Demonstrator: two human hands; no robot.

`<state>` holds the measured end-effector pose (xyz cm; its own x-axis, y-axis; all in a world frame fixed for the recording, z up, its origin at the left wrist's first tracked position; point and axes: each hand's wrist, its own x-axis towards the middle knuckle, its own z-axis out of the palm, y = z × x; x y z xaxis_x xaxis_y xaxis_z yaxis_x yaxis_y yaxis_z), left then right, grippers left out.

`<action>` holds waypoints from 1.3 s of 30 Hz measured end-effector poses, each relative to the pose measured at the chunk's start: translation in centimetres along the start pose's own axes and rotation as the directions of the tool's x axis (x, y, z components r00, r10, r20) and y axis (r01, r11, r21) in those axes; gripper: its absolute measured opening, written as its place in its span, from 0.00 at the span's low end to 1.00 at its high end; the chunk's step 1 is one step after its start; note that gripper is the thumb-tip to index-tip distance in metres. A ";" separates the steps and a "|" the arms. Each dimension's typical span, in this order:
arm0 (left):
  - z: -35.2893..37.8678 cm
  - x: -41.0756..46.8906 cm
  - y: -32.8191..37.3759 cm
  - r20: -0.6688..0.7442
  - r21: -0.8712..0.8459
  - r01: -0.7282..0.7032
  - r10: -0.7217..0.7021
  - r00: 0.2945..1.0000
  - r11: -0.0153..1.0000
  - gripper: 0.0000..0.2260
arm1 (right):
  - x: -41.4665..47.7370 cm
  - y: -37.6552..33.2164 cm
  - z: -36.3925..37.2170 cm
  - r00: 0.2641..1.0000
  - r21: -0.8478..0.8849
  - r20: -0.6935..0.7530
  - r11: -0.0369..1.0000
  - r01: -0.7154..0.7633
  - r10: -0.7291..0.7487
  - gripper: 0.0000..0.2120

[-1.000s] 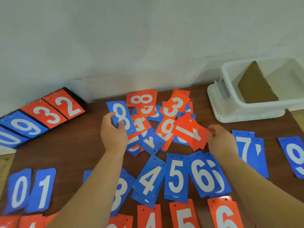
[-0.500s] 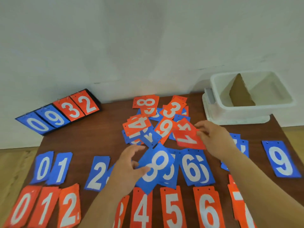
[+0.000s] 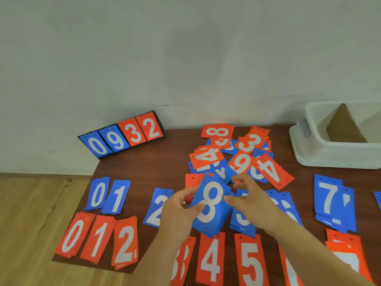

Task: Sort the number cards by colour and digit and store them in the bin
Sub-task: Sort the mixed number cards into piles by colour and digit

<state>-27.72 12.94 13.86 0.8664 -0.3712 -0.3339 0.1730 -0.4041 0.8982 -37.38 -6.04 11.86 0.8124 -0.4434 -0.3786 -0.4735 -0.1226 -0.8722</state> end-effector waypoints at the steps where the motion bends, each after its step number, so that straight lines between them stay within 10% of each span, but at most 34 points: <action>1: -1.1 0.0 -0.8 0.002 -0.021 0.024 -0.024 1.000 0.999 0.18 | 0.0 0.5 1.7 1.000 0.007 -0.006 1.000 -0.002 0.002 0.20; 8: -12.5 1.8 -6.1 0.121 0.105 -0.025 0.012 0.993 0.994 0.16 | 1.0 -3.6 13.5 0.997 0.050 -0.071 0.998 0.039 -0.036 0.10; 24: -35.4 5.6 -16.5 -0.333 0.049 0.232 -0.203 0.921 0.972 0.14 | 4.5 -6.5 28.4 0.977 -0.082 -0.180 0.987 -0.135 0.119 0.17; 33: -36.0 8.0 -17.2 -0.209 0.110 0.234 -0.208 0.956 0.966 0.11 | 5.3 -6.3 28.2 0.958 -0.047 -0.218 0.978 -0.202 0.187 0.14; 39: -35.6 7.8 -21.7 0.034 0.493 0.168 -0.211 0.977 0.854 0.10 | 5.2 -4.7 29.6 0.949 -0.045 -0.214 0.968 -0.248 0.233 0.13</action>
<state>-8.08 48.60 1.97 0.7941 -0.3053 -0.5256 0.0623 -0.8193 0.5700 -20.88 18.46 4.79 0.5876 -0.6391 -0.4963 -0.6748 -0.0487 -0.7364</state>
